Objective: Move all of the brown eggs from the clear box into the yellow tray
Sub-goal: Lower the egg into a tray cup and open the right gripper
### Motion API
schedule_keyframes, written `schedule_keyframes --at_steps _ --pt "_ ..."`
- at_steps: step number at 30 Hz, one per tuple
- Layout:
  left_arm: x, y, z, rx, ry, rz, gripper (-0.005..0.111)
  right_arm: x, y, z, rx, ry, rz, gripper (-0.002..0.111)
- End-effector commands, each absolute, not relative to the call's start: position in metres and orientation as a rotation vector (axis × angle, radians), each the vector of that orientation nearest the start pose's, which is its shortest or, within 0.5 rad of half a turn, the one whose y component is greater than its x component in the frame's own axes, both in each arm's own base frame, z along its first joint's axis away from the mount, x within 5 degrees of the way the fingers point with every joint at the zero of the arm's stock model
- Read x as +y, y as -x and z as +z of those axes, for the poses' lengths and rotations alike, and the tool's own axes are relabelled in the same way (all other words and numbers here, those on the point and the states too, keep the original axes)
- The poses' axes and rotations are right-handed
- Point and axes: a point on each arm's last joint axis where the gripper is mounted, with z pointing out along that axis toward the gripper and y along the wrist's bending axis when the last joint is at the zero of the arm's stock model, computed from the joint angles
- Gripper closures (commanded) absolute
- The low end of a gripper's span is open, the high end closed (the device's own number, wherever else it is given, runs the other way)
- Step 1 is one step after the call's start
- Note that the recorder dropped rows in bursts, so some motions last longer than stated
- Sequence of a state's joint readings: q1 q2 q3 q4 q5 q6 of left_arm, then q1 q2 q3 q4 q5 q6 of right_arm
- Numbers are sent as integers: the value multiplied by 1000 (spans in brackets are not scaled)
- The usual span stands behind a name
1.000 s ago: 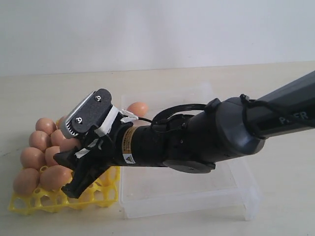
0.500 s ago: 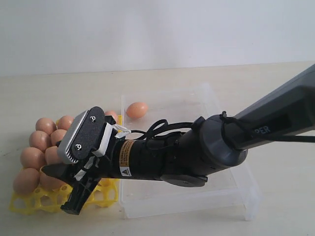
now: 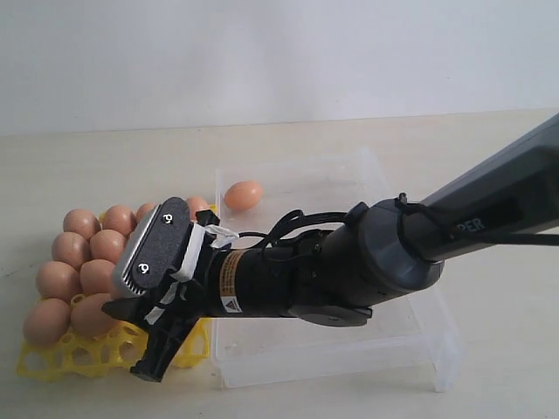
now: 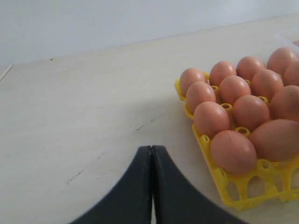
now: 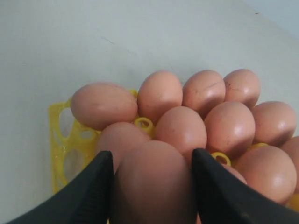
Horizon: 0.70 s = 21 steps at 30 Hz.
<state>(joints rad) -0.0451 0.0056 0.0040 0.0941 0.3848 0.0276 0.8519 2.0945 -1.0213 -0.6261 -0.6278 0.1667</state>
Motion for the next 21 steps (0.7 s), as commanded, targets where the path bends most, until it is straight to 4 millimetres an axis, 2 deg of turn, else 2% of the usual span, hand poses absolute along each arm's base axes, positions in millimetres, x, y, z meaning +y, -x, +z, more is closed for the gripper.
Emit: schedule_keyframes --at_steps 1,21 --pt "0 -53 179 1857 -125 73 107 325 -246 118 1538 1368 643 108" --pt "0 -53 179 1857 -125 73 107 328 -244 124 1544 1302 732 108"
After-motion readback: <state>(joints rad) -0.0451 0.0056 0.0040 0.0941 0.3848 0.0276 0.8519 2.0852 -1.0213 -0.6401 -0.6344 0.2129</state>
